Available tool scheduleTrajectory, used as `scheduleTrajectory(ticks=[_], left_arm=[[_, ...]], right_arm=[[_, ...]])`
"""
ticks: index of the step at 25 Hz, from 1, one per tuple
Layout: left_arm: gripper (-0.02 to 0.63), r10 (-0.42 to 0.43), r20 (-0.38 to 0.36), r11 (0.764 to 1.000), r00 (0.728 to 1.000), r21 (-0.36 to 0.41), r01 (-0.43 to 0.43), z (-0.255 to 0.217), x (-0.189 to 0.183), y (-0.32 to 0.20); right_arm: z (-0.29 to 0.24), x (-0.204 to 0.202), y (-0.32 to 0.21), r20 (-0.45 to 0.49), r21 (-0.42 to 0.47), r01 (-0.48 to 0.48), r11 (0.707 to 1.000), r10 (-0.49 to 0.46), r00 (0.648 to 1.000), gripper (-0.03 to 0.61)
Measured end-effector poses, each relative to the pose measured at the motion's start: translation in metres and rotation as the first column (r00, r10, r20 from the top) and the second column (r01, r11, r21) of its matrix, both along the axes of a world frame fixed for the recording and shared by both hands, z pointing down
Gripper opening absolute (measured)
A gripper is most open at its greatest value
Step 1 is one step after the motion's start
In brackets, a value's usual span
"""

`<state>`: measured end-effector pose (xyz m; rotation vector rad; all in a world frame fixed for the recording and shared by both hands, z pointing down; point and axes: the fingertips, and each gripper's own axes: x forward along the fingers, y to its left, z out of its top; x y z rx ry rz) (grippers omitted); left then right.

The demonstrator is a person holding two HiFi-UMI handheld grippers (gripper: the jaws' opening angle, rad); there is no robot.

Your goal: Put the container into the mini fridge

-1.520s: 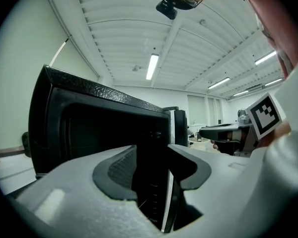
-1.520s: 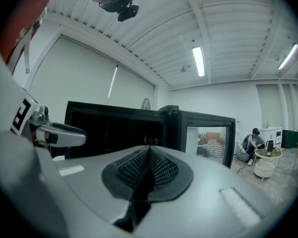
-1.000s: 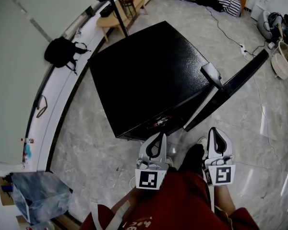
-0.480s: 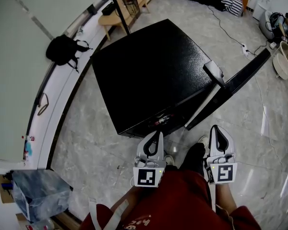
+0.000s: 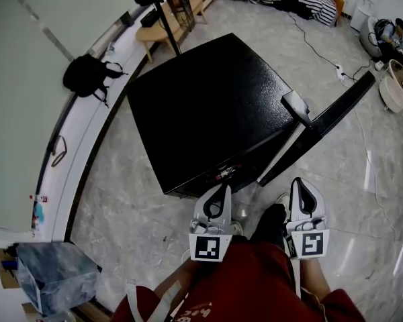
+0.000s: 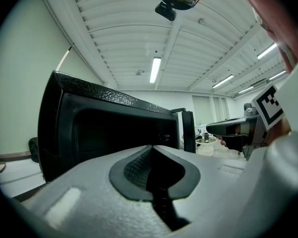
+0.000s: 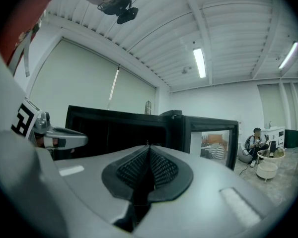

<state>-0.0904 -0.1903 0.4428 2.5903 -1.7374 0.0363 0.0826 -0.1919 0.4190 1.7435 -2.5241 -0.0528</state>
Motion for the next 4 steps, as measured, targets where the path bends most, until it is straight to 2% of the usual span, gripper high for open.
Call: scheduleTrajectory(ticks=[4], left_arm=[[0.006, 0.01, -0.001, 0.999, 1.0, 0.033, -0.01, -0.0054, 0.0041, -0.0015]], right_arm=[[0.0022, 0.0045, 0.0007, -0.02, 0.002, -0.005, 1.0, 0.005, 1.0, 0.0]])
